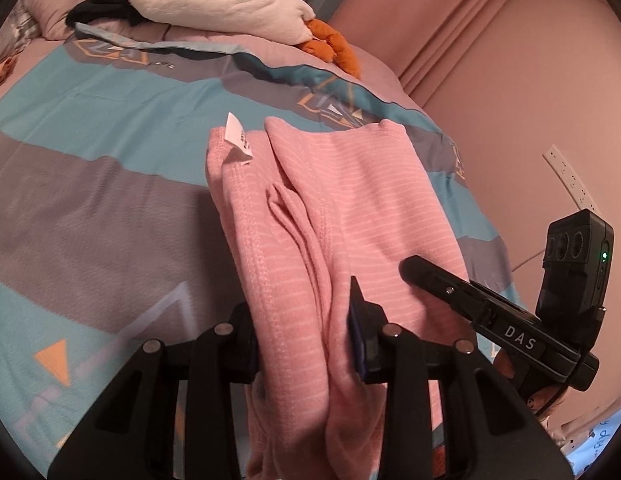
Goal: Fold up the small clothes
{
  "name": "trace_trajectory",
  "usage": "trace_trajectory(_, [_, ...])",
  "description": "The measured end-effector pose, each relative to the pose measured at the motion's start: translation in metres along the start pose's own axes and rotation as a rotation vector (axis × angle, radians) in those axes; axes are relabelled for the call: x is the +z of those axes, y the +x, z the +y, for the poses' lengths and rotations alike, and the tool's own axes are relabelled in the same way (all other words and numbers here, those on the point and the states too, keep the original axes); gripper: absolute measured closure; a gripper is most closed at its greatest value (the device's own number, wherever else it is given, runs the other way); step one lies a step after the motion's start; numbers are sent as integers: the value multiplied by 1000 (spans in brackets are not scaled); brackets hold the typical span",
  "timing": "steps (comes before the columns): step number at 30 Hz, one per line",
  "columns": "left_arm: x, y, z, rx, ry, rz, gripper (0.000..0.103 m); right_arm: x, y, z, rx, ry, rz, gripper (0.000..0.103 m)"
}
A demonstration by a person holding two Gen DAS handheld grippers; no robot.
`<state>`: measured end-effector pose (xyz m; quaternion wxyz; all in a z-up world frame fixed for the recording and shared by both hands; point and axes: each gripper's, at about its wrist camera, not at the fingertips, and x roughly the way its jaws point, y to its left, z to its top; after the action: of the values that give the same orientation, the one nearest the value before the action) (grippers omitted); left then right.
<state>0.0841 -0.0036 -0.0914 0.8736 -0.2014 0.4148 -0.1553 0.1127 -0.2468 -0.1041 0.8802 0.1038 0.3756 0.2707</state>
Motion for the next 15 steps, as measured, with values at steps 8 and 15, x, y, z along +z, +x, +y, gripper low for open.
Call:
trace_trajectory(8, [-2, 35, -14, 10, 14, 59, 69, -7, 6, -25, -45, 47, 22, 76])
trace_trajectory(15, [-13, 61, -10, 48, -2, 119, 69, -17, 24, -42, -57, 93, 85, 76])
